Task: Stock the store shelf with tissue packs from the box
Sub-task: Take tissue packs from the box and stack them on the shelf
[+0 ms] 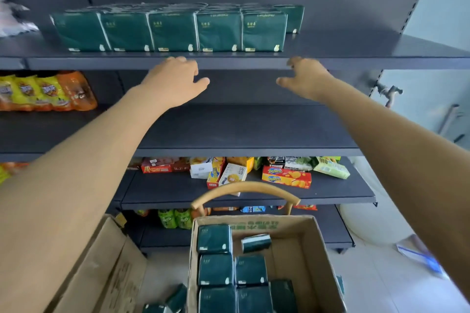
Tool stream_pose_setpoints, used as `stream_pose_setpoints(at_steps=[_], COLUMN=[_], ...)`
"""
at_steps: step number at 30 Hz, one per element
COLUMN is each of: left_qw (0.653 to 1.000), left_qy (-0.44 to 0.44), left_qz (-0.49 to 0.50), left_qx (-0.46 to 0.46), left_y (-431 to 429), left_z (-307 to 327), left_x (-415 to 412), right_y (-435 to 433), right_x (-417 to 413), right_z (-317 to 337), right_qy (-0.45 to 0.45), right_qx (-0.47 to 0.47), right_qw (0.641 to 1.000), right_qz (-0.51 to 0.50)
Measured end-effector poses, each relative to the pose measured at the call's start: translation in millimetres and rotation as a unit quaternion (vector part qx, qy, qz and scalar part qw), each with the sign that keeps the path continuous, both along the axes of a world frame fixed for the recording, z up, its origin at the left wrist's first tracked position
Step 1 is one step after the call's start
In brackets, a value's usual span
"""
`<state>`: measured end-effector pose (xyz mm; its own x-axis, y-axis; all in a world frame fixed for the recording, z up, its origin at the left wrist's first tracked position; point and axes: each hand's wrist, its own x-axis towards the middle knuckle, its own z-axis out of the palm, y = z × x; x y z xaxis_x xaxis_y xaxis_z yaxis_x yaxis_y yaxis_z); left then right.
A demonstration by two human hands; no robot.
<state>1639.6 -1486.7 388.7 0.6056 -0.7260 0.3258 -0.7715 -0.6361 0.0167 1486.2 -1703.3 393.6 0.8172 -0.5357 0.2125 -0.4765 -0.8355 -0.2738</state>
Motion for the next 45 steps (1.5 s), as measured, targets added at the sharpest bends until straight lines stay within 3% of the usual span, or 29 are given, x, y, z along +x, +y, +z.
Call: stream_pose_setpoints(at_steps=[11, 21, 27, 34, 37, 39, 40, 43, 45], left_qw=[0.995, 0.971, 0.945, 0.902, 0.861, 0.811, 0.766, 0.581, 0.498], left_qy=[0.102, 0.213, 0.281, 0.382, 0.447, 0.507, 0.547, 0.622, 0.627], left_qz=[-0.016, -0.015, 0.047, 0.160, 0.232, 0.292, 0.336, 0.487, 0.540], left_qx=[0.009, 0.110, 0.159, 0.122, 0.074, 0.006, -0.041, -0.197, -0.257], left_y=[57, 61, 59, 49, 38, 30, 25, 13, 2], left_z=[-131, -292, -378, -455, -480, -495, -501, -506, -502], left_x=[-12, -33, -53, -75, -76, -74, -73, -68, -67], right_y=[82, 94, 93, 87, 86, 86, 86, 87, 88], right_x=[-13, -21, -35, -45, -49, -52, -52, -54, -53], right_z=[-146, -324, -403, -457, -475, -485, -490, -500, -505], right_qy=[0.185, 0.353, 0.414, 0.449, 0.450, 0.450, 0.449, 0.438, 0.426], right_qx=[0.036, 0.162, 0.216, 0.240, 0.265, 0.276, 0.279, 0.300, 0.317], right_qw=[0.982, 0.921, 0.883, 0.858, 0.851, 0.848, 0.848, 0.847, 0.847], right_qz=[-0.004, 0.026, 0.047, 0.071, 0.057, 0.045, 0.039, 0.013, -0.006])
